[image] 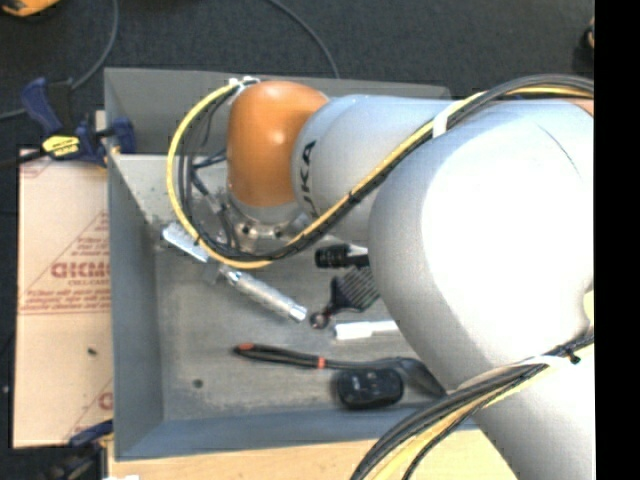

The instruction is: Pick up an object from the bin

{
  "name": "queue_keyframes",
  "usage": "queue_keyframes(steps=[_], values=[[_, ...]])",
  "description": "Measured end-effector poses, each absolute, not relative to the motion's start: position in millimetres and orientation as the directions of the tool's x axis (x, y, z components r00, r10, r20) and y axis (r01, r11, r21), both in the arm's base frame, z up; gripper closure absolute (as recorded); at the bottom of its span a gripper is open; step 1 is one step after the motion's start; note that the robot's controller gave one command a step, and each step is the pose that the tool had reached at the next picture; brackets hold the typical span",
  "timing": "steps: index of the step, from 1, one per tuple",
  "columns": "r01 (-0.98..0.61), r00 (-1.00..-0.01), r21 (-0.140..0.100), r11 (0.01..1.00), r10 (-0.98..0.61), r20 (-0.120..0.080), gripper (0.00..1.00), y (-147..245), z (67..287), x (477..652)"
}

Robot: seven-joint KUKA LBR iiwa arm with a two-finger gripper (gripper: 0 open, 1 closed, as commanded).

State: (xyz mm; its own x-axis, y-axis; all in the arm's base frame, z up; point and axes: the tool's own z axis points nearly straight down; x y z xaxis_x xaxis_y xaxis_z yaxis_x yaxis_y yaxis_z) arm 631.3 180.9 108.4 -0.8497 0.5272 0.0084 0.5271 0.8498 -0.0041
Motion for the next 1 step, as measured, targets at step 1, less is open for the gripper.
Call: queue_keyframes(steps=[1], values=[[0.527, -0.85, -0.005, 0.85, 0.527, 0.009, 1.0, 180.6, 125.2, 631.2]])
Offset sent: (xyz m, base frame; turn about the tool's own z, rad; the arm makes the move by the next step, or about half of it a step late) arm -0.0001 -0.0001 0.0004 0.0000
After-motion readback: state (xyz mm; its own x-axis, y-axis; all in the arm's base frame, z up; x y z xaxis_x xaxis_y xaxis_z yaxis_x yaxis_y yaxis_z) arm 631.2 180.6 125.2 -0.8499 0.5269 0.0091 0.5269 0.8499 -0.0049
